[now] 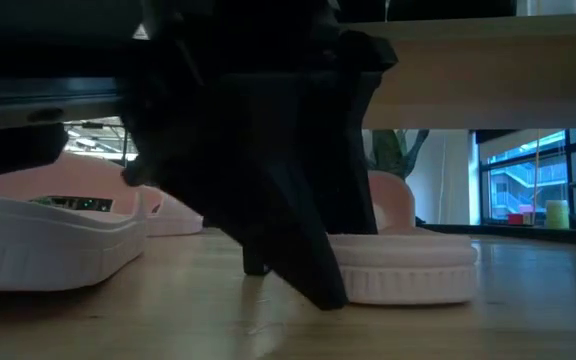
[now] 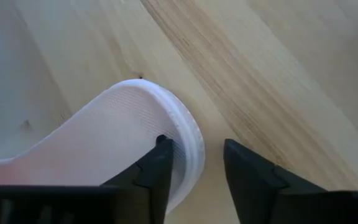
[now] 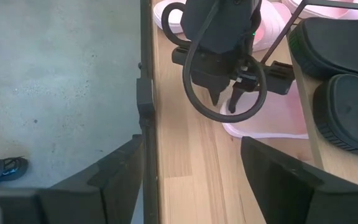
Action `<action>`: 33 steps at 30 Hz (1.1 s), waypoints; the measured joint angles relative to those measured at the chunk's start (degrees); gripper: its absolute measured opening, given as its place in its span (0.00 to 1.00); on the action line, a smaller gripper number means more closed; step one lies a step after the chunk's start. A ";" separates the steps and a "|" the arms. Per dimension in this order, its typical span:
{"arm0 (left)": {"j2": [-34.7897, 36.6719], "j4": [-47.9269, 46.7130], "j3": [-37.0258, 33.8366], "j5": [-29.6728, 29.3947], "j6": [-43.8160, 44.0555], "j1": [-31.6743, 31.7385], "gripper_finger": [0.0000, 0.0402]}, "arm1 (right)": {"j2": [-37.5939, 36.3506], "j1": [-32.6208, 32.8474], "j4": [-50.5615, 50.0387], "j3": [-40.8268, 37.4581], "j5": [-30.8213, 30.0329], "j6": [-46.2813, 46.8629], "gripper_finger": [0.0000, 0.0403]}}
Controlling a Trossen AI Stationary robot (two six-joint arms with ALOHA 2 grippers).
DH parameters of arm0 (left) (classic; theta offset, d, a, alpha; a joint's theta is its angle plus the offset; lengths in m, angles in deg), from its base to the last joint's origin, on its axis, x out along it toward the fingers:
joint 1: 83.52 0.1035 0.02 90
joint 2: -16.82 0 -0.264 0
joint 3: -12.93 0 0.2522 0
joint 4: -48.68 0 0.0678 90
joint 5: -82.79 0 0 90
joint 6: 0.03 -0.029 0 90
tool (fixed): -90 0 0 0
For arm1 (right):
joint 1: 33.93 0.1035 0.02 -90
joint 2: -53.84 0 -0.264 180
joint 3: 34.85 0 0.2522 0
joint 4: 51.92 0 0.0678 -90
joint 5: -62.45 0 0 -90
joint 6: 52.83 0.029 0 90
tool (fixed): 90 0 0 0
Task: Pick and place slides into the shelf
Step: Put the top left pink slipper under the shelf
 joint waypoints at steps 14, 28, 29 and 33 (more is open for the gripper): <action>1.92 -0.87 -0.26 -0.66 6.14 -0.42 0.48 | 0.00 -0.01 -0.33 -0.02 0.00 -0.06 0.66; 6.20 0.66 0.00 -0.56 7.67 -3.59 0.48 | 0.00 0.01 -1.03 -0.02 0.00 -0.25 0.66; 6.81 0.60 0.00 -0.63 7.67 -3.84 0.48 | 0.00 0.00 -1.14 -0.02 0.00 -0.28 0.66; 9.70 0.61 0.09 -0.89 9.80 -5.31 0.48 | 0.00 0.01 -1.26 -0.02 0.00 -1.77 0.66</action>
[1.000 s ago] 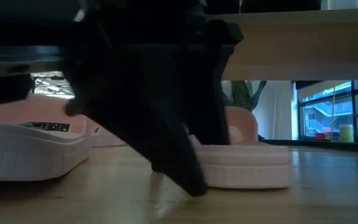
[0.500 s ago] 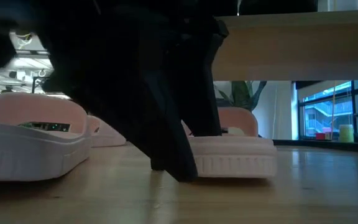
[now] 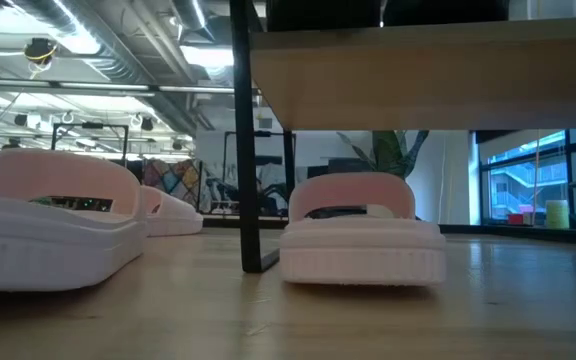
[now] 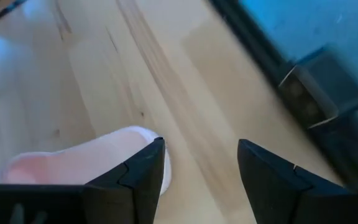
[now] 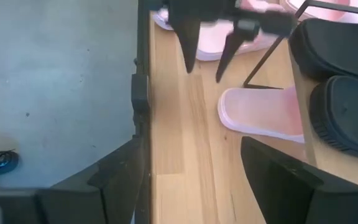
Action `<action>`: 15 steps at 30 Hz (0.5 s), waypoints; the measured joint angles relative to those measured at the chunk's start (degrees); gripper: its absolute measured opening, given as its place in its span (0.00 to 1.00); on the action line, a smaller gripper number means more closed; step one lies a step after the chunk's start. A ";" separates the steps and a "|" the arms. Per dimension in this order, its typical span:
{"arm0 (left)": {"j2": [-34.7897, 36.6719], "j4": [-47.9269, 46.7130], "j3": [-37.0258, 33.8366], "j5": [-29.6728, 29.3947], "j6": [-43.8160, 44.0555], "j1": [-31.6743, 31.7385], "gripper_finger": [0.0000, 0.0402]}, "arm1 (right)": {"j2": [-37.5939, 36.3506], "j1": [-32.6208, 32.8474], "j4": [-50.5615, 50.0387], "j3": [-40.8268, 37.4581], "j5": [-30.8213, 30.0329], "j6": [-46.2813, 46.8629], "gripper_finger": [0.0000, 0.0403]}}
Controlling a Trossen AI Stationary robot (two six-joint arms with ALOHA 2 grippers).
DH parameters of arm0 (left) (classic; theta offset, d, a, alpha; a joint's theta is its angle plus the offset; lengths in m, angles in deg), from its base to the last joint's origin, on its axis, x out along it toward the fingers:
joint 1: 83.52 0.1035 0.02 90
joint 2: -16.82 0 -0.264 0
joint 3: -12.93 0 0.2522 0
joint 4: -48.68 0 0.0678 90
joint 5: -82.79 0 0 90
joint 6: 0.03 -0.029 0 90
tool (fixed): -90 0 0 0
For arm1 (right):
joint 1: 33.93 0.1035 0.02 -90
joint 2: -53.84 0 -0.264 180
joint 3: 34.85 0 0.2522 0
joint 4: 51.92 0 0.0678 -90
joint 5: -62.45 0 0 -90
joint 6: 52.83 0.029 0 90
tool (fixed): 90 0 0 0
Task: Pick and place slides into the shelf
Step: Put the top left pink slipper under the shelf, then put the top pink slipper under the shelf
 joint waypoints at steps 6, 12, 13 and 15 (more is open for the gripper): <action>6.52 0.38 0.00 0.50 15.90 -2.22 0.48 | 0.00 0.00 -0.40 0.00 -0.08 -1.82 0.66; 14.47 -0.12 0.02 0.43 32.50 -2.14 0.48 | 0.00 -0.11 -0.44 0.00 -2.18 -5.77 0.66; 15.96 -0.73 0.02 0.33 34.07 -2.02 0.48 | 0.00 -0.13 -0.42 0.00 -2.57 -6.40 0.66; 18.26 -1.27 0.02 0.15 36.32 -1.95 0.48 | 0.00 -0.13 -0.44 0.00 -2.73 -7.91 0.66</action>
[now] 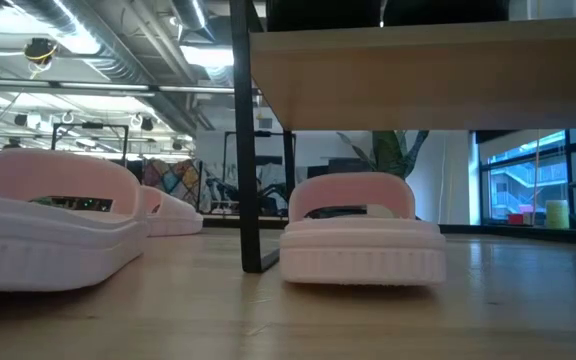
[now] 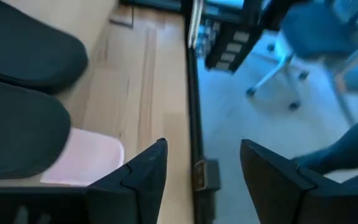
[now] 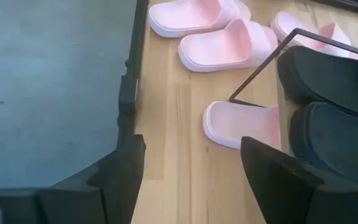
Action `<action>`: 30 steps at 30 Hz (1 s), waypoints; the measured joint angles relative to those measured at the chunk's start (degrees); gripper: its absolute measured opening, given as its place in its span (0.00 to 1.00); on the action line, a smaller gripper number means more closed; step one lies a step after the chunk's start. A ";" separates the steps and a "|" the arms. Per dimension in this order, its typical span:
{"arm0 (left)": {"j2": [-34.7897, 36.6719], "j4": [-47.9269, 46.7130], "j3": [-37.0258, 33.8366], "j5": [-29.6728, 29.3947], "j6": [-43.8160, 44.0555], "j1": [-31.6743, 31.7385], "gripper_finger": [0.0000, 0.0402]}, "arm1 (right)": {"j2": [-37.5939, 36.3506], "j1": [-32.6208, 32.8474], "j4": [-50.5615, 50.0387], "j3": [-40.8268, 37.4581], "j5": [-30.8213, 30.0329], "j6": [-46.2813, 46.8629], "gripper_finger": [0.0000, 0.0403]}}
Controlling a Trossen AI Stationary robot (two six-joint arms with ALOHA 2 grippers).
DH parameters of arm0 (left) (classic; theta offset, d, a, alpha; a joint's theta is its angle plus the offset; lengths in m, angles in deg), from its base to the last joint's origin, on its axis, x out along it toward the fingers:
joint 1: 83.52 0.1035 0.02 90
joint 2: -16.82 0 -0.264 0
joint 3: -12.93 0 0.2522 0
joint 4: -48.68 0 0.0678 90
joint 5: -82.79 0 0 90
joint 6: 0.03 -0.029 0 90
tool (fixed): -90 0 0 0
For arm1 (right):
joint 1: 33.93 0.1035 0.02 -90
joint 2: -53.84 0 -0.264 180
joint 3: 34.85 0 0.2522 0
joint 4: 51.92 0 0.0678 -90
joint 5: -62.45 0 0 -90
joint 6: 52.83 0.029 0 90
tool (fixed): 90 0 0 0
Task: Pick and place slides into the shelf
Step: Put the top pink slipper under the shelf
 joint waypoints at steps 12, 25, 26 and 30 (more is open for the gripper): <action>4.52 3.20 0.04 -0.33 -0.75 0.77 0.48 | -4.74 1.41 -10.63 0.48 0.76 0.66 0.66; 4.48 -26.89 0.04 -2.78 10.49 7.22 0.48 | -19.36 2.46 -14.63 -13.70 -5.65 4.08 0.66; 4.70 -29.77 0.04 -3.82 9.83 7.86 0.48 | -21.49 2.25 -14.57 -15.80 -6.90 5.62 0.66; 6.00 -43.69 0.07 -6.61 2.92 11.45 0.48 | -29.72 0.90 -13.26 -23.75 -11.87 10.82 0.66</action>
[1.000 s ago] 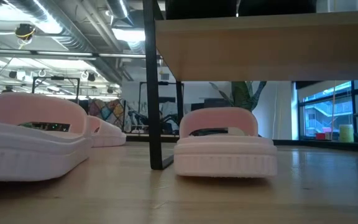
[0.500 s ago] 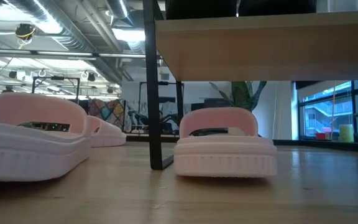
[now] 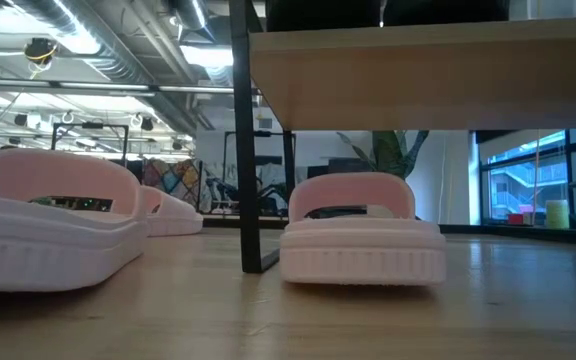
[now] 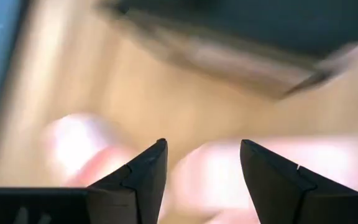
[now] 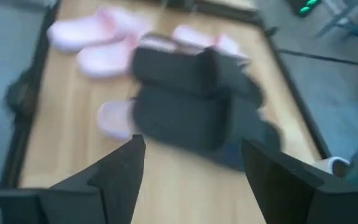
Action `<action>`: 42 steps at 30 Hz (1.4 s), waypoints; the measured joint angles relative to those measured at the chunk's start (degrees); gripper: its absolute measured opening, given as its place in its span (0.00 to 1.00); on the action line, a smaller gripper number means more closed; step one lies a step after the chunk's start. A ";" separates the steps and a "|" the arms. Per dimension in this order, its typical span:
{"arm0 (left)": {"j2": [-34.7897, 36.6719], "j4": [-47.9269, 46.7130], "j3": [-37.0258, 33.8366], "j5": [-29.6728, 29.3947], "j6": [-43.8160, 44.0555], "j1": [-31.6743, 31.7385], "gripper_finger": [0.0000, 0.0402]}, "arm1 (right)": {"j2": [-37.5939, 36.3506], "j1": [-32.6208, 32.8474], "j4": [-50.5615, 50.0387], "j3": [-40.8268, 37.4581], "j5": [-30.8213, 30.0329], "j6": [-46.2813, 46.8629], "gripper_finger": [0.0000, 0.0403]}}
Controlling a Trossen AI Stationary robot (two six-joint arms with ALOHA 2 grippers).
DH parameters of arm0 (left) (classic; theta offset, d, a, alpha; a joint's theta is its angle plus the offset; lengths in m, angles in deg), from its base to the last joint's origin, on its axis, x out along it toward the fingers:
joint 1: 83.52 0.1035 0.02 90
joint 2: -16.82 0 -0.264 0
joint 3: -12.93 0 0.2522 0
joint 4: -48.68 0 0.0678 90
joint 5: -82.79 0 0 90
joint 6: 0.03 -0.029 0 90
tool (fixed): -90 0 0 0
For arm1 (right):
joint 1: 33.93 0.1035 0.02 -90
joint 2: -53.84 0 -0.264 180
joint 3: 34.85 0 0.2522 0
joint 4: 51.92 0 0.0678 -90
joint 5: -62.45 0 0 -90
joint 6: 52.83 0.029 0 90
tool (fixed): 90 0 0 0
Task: Pick and place slides into the shelf
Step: Put the top pink slipper under the shelf
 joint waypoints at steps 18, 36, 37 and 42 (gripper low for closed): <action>15.59 21.67 -35.29 3.96 -41.72 22.68 0.48 | -18.52 -10.84 10.80 -23.54 -8.67 3.07 0.66; 20.43 45.25 -63.69 -8.35 -53.90 27.69 0.48 | -19.39 -17.17 13.88 -31.66 -8.61 10.82 0.66; 20.42 46.68 -64.44 -8.48 -53.93 27.98 0.48 | -19.39 -17.21 14.19 -31.66 -8.61 10.83 0.66; 20.42 51.06 -66.28 -11.30 -54.01 29.07 0.48 | -19.39 -17.21 16.07 -31.66 -8.60 10.77 0.66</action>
